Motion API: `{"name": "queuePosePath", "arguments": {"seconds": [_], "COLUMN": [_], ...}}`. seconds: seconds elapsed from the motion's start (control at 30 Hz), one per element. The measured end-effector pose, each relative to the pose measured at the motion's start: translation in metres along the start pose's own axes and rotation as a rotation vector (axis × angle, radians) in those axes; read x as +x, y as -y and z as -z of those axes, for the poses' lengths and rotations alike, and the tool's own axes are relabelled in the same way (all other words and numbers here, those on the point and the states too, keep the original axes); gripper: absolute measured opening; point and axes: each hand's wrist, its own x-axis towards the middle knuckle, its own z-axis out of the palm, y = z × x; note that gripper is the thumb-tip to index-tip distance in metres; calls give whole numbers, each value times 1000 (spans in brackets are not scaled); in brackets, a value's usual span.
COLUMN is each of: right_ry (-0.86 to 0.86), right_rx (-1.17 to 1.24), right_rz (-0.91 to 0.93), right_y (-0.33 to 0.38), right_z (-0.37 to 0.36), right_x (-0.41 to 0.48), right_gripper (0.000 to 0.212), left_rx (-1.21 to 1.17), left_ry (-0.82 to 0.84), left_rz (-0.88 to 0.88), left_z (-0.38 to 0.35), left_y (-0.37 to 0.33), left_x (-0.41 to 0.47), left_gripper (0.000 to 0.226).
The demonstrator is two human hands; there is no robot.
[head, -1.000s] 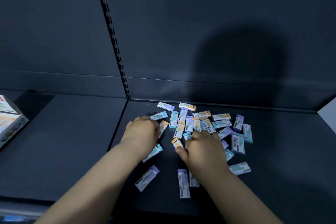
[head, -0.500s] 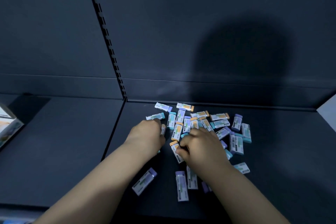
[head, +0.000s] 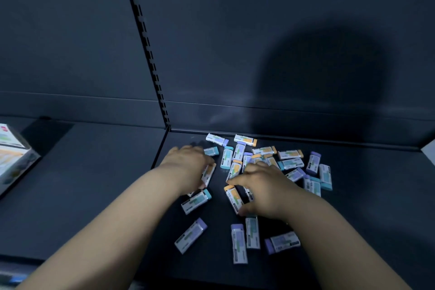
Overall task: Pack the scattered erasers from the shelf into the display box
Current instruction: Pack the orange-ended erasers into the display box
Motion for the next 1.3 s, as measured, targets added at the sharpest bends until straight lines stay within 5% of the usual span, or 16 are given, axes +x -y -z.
{"name": "queuePosePath", "arguments": {"seconds": [0.43,1.3], "right_ry": [-43,-289], "right_rx": [-92,128], "right_rz": [29,-36], "right_y": [6,26], "right_z": [-3,-17], "right_x": [3,-27], "right_gripper": [69,64], "left_rx": [117,-44], "left_ry": [62,-342], "left_rz": [-48,-34], "left_z": [4,-21], "left_y": [-6,-37], "left_x": [9,-69], "left_gripper": [62,68]}}
